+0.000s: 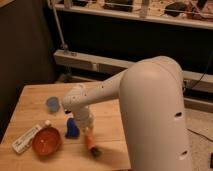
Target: Place the pepper on the white sponge
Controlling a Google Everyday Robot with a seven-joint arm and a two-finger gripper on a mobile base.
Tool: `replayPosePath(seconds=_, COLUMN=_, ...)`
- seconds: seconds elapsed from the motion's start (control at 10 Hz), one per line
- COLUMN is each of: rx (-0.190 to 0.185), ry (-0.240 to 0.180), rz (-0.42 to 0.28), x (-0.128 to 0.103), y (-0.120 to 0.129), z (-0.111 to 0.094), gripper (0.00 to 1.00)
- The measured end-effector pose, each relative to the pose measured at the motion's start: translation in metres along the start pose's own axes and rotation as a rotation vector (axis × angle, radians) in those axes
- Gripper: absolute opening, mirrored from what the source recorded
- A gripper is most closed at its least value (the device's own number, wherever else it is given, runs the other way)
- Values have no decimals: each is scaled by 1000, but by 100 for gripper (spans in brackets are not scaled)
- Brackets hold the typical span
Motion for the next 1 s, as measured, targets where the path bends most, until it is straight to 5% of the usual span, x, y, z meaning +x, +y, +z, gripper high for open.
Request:
replayPosePath(seconds=0.3, rx=-2, ry=19, rz=1, x=5, y=0, z=7, gripper=79)
replayPosePath(seconds=1.0, rx=45, ry=84, rz=12, x=2, y=-10, z=47, gripper=80)
